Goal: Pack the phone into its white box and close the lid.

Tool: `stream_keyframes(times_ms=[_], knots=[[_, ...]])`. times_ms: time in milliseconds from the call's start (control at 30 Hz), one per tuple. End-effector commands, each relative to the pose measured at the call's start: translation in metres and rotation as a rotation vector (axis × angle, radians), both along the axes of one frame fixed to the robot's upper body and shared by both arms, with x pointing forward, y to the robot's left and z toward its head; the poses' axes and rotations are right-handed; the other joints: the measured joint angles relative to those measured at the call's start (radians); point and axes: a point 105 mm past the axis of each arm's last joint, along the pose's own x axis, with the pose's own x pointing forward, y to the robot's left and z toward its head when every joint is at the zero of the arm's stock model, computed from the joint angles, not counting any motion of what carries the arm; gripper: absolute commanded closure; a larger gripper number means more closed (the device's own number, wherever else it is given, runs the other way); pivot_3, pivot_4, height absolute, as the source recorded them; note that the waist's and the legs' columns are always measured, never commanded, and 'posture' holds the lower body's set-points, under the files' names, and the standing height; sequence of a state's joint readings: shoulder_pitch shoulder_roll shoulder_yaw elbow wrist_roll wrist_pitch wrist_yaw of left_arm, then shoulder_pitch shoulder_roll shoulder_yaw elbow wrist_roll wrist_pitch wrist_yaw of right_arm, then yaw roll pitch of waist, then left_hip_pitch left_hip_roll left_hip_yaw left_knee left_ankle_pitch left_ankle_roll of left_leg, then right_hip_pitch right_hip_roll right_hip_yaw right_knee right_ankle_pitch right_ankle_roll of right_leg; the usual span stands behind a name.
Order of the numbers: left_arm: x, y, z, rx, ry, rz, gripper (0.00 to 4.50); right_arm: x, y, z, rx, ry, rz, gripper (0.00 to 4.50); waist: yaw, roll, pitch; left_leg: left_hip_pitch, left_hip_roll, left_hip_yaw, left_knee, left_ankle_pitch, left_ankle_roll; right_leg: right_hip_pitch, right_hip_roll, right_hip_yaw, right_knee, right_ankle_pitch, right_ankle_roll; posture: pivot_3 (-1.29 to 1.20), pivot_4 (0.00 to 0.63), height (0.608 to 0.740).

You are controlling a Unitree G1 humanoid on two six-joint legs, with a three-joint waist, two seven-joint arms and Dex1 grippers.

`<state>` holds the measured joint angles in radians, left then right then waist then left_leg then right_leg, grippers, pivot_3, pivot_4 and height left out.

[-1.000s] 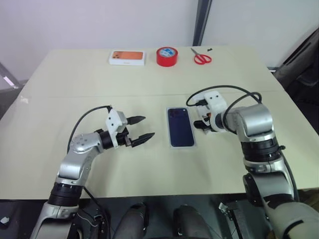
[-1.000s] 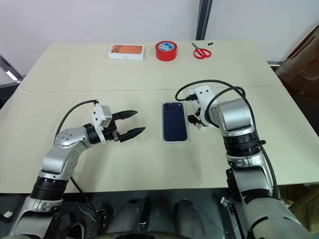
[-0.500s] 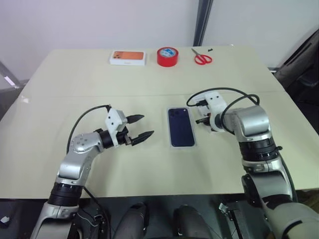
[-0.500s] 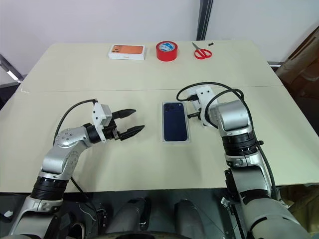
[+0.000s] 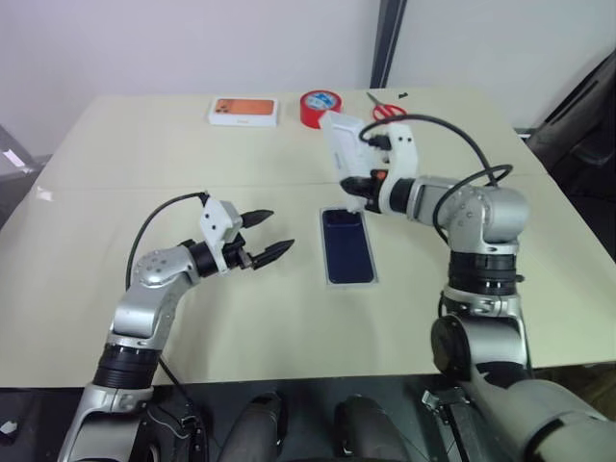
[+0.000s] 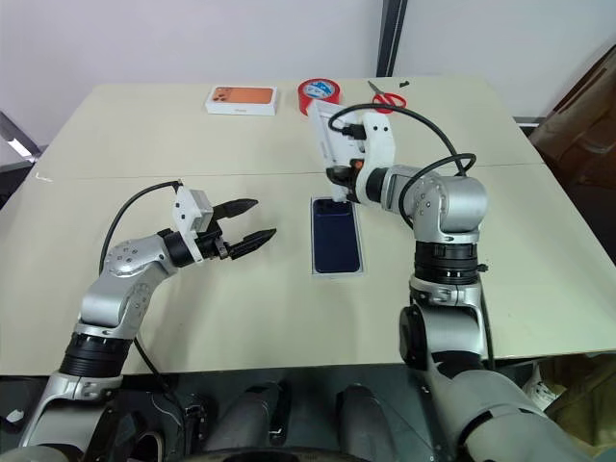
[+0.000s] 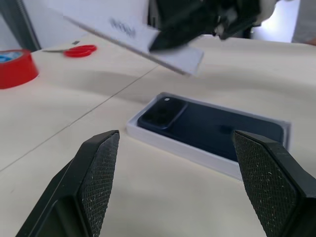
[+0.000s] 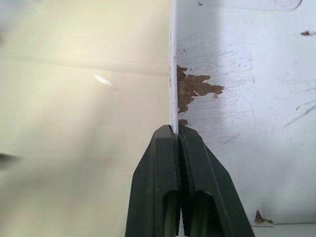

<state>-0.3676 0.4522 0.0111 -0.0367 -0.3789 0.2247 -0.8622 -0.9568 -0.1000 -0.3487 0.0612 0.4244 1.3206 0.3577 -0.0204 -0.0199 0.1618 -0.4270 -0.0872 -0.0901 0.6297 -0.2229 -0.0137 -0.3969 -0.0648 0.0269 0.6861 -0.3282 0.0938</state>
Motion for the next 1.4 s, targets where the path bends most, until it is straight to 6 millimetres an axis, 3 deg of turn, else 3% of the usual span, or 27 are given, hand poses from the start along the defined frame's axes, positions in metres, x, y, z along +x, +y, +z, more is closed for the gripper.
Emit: stream_keyframes(times_ms=[33, 100, 200, 367, 633, 800, 900, 1100, 1233, 1333, 1400], knots=[[0.007, 0.017, 0.028, -0.071, -0.071, 0.068, 0.65, -0.019, 0.016, 0.022, 0.298, 0.029, 0.133, 4.43, 0.000, 0.000, 0.000, 0.000, 0.000, 0.000, 0.000, 0.000, 0.000, 0.000, 0.000, 0.000, 0.000, 0.000, 0.000, 0.00, 0.150, 0.734], [0.009, 0.024, 0.034, -0.101, -0.082, 0.103, 0.65, -0.034, 0.023, 0.014, 0.435, 0.115, 0.221, 4.43, 0.003, 0.000, 0.000, 0.000, 0.000, 0.000, 0.000, 0.000, 0.000, 0.000, 0.000, 0.000, 0.000, 0.000, 0.000, 0.00, 0.150, 0.734], [0.010, 0.030, 0.036, -0.122, -0.081, 0.126, 0.65, -0.056, 0.033, 0.001, 0.478, 0.161, 0.319, 4.43, 0.006, 0.001, 0.000, 0.000, 0.000, 0.000, 0.001, 0.000, 0.000, 0.001, -0.001, 0.000, 0.000, 0.000, 0.000, 0.00, 0.150, 0.734], [0.005, 0.026, 0.032, -0.115, -0.069, 0.118, 0.65, -0.075, 0.044, -0.005, 0.583, 0.208, 0.427, 4.43, -0.001, 0.001, 0.000, 0.000, -0.001, 0.000, 0.000, 0.000, 0.000, 0.000, -0.001, 0.000, 0.001, 0.000, 0.000, 0.00, 0.150, 0.734], [0.004, 0.021, 0.027, -0.115, -0.041, 0.108, 0.65, -0.098, 0.046, -0.032, 0.538, 0.311, 0.464, 4.43, -0.021, 0.002, 0.000, 0.000, 0.000, 0.000, -0.001, 0.000, 0.001, -0.001, -0.001, 0.000, 0.001, 0.000, 0.000, 0.00, 0.150, 0.734], [-0.003, 0.009, 0.016, -0.113, 0.010, 0.069, 0.65, -0.102, 0.046, -0.048, 0.477, 0.360, 0.430, 4.43, -0.024, 0.002, 0.000, 0.000, 0.000, 0.000, -0.001, 0.000, 0.001, 0.000, 0.000, 0.000, 0.001, 0.000, 0.000, 0.00, 0.150, 0.734], [-0.008, 0.004, 0.001, -0.105, 0.073, 0.038, 1.50, -0.098, 0.044, -0.061, 0.468, 0.417, 0.377, 4.50, -0.024, 0.002, 0.000, 0.000, 0.000, 0.000, -0.001, 0.000, 0.001, 0.000, 0.000, 0.000, 0.001, 0.000, 0.000, 0.00, 0.150, 0.734], [-0.012, -0.006, -0.016, -0.089, 0.117, 0.038, 4.35, -0.090, 0.041, -0.068, 0.449, 0.445, 0.307, 4.50, -0.022, 0.002, 0.000, 0.000, 0.000, 0.000, 0.000, -0.001, 0.002, 0.000, 0.000, 0.000, 0.000, 0.000, 0.000, 0.00, 0.150, 0.734], [-0.008, -0.025, -0.025, -0.115, 0.153, 0.029, 4.35, -0.085, 0.036, -0.067, 0.445, 0.440, 0.287, 4.50, -0.020, 0.002, 0.000, 0.000, 0.000, 0.000, 0.000, -0.001, 0.003, 0.001, 0.000, 0.000, 0.000, 0.000, 0.000, 0.00, 0.150, 0.734], [-0.005, -0.037, -0.027, -0.123, 0.158, 0.017, 4.38, -0.082, 0.031, -0.066, 0.438, 0.429, 0.268, 3.64, -0.020, 0.002, 0.000, 0.000, 0.000, 0.000, 0.000, -0.001, 0.003, 0.002, 0.000, 0.000, 0.000, 0.000, 0.000, 0.00, 0.150, 0.734], [-0.002, -0.046, -0.027, -0.129, 0.159, 0.004, 4.38, -0.075, 0.024, -0.059, 0.421, 0.388, 0.239, 2.68, -0.019, 0.002, 0.000, 0.000, 0.000, 0.000, 0.000, -0.001, 0.003, 0.002, 0.000, 0.000, 0.000, 0.000, 0.000, 0.00, 0.150, 0.734]])
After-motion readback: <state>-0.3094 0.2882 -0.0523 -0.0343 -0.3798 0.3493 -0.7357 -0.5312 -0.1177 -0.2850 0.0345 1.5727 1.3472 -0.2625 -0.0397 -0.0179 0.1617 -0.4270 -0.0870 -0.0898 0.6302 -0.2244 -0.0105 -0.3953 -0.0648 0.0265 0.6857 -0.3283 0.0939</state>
